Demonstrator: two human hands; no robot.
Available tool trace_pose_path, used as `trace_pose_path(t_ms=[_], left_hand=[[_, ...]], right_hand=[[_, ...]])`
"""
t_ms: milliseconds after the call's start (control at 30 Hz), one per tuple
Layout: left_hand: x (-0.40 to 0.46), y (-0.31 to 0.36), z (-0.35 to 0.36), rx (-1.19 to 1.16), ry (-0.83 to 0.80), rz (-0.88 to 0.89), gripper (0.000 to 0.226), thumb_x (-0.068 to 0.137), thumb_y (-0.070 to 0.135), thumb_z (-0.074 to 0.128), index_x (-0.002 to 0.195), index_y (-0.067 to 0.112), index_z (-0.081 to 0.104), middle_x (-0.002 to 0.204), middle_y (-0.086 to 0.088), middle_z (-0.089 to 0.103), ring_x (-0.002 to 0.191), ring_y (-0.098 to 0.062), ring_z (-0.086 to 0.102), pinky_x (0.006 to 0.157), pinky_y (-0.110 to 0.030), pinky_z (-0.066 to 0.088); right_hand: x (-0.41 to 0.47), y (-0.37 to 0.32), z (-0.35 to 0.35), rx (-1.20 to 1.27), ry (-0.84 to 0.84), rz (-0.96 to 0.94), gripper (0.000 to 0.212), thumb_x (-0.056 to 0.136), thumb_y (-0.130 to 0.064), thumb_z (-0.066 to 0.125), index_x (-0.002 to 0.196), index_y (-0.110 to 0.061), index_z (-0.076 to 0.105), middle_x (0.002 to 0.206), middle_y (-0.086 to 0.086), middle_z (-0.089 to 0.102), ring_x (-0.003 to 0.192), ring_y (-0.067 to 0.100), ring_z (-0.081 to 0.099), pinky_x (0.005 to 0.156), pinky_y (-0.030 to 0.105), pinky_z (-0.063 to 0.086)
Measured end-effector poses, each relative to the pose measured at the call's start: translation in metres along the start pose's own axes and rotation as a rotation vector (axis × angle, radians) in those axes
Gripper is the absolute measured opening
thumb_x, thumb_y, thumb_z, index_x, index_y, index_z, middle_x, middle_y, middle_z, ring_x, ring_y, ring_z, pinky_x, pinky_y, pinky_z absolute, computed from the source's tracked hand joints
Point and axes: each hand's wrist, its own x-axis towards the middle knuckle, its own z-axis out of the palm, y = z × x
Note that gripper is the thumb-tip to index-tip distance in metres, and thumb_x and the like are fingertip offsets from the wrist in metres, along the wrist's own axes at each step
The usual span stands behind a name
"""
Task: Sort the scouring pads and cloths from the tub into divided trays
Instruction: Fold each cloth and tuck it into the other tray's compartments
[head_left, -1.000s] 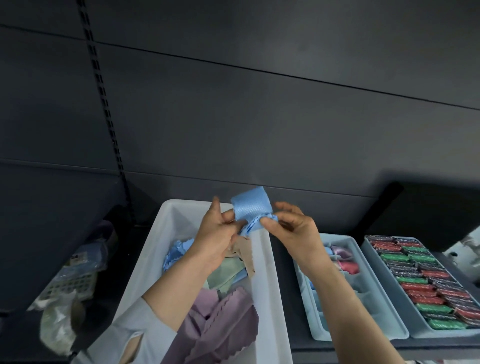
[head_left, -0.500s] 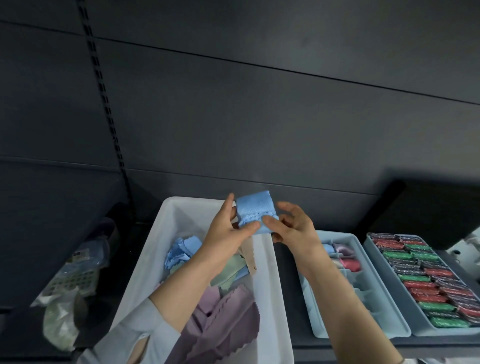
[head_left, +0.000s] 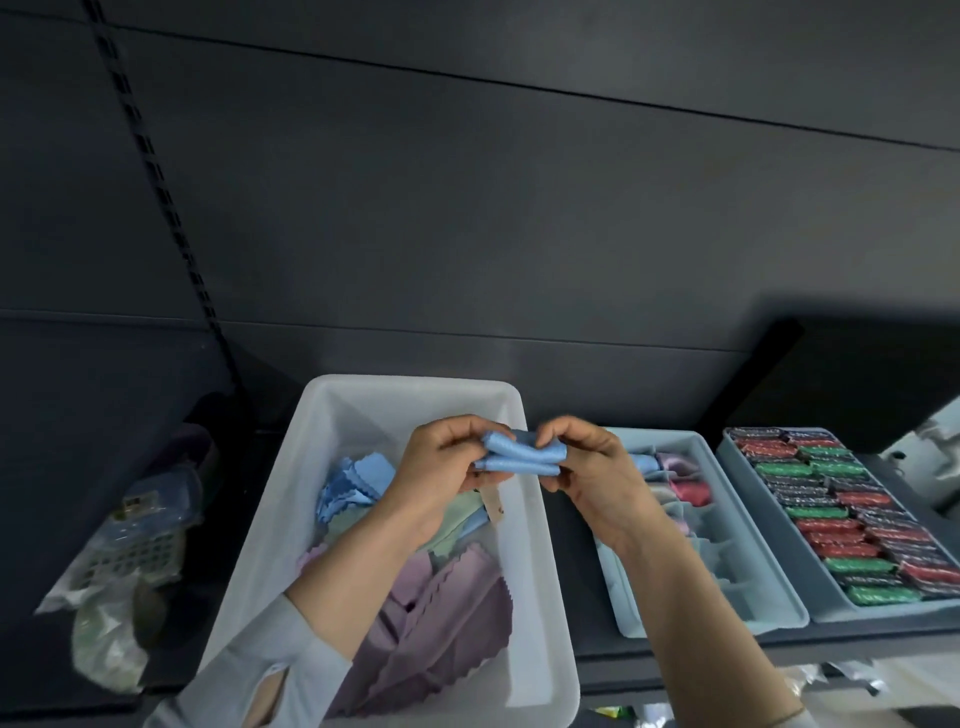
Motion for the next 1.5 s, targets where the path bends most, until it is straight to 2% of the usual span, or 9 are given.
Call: trace_pose_path(t_ms=[167,333,533,800,967,1133,1300,1433,1500], left_hand=[[0.009,-0.025,0.021,-0.088,-0.102,-0.123,0.009,0.092,0.01,0.062,0.094,0.002,0.067,0.098,-0.018,0.072,0.092,-0.025,0.072,0.079,-0.029,0.059],[0.016,-0.063,0.063,0.164,-0.127,-0.046,0.021,0.081,0.0,0.073,0.095,0.016,0.07,0.098,-0.007,0.074,0.088,-0.02,0.072,0.085,-0.031,0.058],[0.024,-0.099,0.129,0.405,-0.239,0.085,0.028,0.079,0.006,0.076,0.089,0.031,0.07,0.106,0.007,0.068,0.095,-0.005,0.067,0.084,-0.021,0.053],[0.058,-0.154,0.21,0.832,-0.123,0.319,0.021,0.086,0.014,0.07,0.104,0.024,0.067,0.106,0.014,0.065,0.097,0.001,0.062,0.089,-0.018,0.051],[0.075,-0.179,0.225,1.263,-0.198,0.412,0.036,0.091,0.023,0.062,0.127,0.018,0.059,0.133,0.004,0.054,0.129,-0.015,0.043,0.111,-0.031,0.035],[0.085,-0.189,0.227,1.376,-0.183,0.449,0.036,0.091,0.021,0.062,0.126,0.014,0.061,0.127,0.001,0.06,0.12,-0.021,0.046,0.102,-0.034,0.042],[0.087,-0.19,0.228,1.34,-0.166,0.417,0.032,0.089,0.021,0.063,0.121,0.015,0.065,0.121,0.002,0.063,0.112,-0.021,0.048,0.094,-0.033,0.044],[0.088,-0.191,0.225,1.348,-0.161,0.434,0.032,0.088,0.022,0.065,0.119,0.015,0.067,0.116,0.001,0.065,0.11,-0.022,0.05,0.093,-0.035,0.046],[0.087,-0.191,0.224,1.359,-0.165,0.417,0.032,0.089,0.023,0.064,0.12,0.013,0.066,0.119,0.001,0.064,0.112,-0.023,0.049,0.095,-0.036,0.045]], right_hand=[[-0.015,0.015,-0.02,-0.112,0.144,0.008,0.039,0.086,0.018,0.033,0.074,-0.008,0.059,0.066,0.004,0.058,0.057,0.015,0.053,0.052,0.025,0.047],[-0.03,0.035,-0.067,0.01,0.248,0.249,0.018,0.095,-0.022,0.059,0.085,-0.008,0.063,0.085,0.015,0.069,0.071,0.024,0.069,0.059,0.031,0.057],[-0.055,0.05,-0.165,-0.056,0.13,0.324,0.039,0.078,-0.005,0.078,0.111,-0.012,0.058,0.098,0.008,0.07,0.082,0.017,0.069,0.069,0.03,0.057],[-0.029,0.068,-0.3,-1.124,0.24,-0.063,0.022,0.079,-0.011,0.076,0.097,-0.022,0.069,0.075,-0.014,0.063,0.059,-0.001,0.055,0.053,0.008,0.034],[0.003,0.095,-0.302,-1.413,0.09,-0.139,0.034,0.067,-0.002,0.08,0.093,-0.019,0.066,0.075,0.001,0.068,0.074,0.024,0.065,0.07,0.03,0.043],[0.011,0.103,-0.301,-1.771,0.012,-0.126,0.054,0.047,0.006,0.076,0.096,-0.017,0.068,0.062,0.002,0.067,0.065,0.024,0.067,0.075,0.036,0.046],[0.018,0.092,-0.287,-1.867,-0.155,0.054,0.034,0.083,-0.009,0.06,0.111,-0.028,0.061,0.1,-0.002,0.071,0.101,0.023,0.065,0.103,0.043,0.029],[0.019,0.092,-0.288,-1.783,-0.077,0.037,0.01,0.07,-0.025,0.079,0.078,-0.026,0.073,0.065,0.0,0.069,0.068,0.019,0.069,0.094,0.043,0.04],[0.018,0.097,-0.29,-1.798,-0.089,0.032,0.024,0.046,-0.016,0.089,0.055,-0.026,0.069,0.042,-0.002,0.057,0.042,0.016,0.06,0.077,0.04,0.049]])
